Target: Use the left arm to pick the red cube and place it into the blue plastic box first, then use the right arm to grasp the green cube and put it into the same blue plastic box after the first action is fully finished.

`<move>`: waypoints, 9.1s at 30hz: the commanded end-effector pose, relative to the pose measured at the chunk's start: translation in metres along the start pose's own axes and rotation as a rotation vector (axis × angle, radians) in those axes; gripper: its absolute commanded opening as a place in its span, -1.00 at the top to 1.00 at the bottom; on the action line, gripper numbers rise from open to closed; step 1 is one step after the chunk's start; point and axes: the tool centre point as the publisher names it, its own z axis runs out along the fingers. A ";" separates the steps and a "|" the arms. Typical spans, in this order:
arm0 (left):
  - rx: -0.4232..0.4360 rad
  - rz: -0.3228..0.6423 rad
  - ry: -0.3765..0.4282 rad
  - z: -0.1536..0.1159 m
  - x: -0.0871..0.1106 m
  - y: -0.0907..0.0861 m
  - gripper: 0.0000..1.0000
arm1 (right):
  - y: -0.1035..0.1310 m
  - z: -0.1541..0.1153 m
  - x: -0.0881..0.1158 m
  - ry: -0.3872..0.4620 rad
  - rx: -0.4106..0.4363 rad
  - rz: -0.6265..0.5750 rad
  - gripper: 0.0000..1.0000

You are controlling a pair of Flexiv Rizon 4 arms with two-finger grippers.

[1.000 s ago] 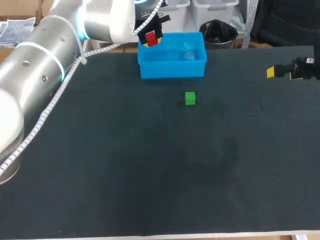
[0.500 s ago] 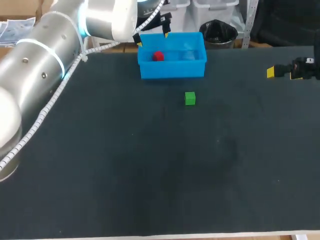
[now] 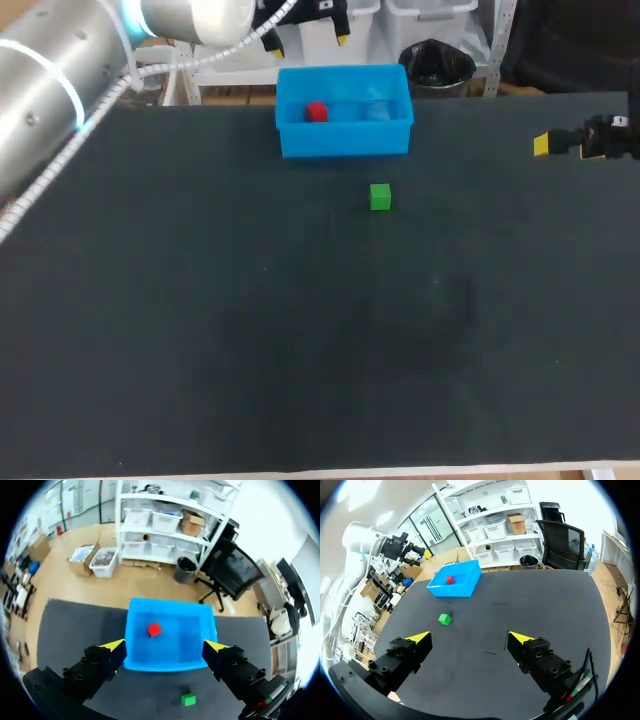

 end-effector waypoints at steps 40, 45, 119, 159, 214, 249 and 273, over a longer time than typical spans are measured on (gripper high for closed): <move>0.332 0.278 -0.290 -0.063 0.069 0.024 -1.00 | 0.000 0.000 0.000 0.001 0.002 0.000 -1.00; 0.419 0.399 -0.295 -0.072 0.076 0.034 -1.00 | 0.000 0.000 0.000 0.001 0.002 0.000 -1.00; 0.688 0.998 -0.172 -0.100 0.139 0.079 -1.00 | 0.011 0.023 -0.003 0.115 0.105 -0.048 -1.00; 0.688 0.998 -0.172 -0.100 0.139 0.079 -1.00 | 0.047 0.069 -0.024 0.254 0.196 -0.087 -1.00; 0.688 0.998 -0.172 -0.100 0.139 0.079 -1.00 | 0.155 0.159 -0.047 0.432 0.425 0.063 -1.00; 0.688 0.998 -0.172 -0.100 0.139 0.079 -1.00 | 0.134 0.165 -0.036 0.545 0.535 0.114 -1.00; 0.688 0.998 -0.172 -0.100 0.139 0.079 -1.00 | 0.147 0.180 -0.038 0.583 0.550 0.117 -1.00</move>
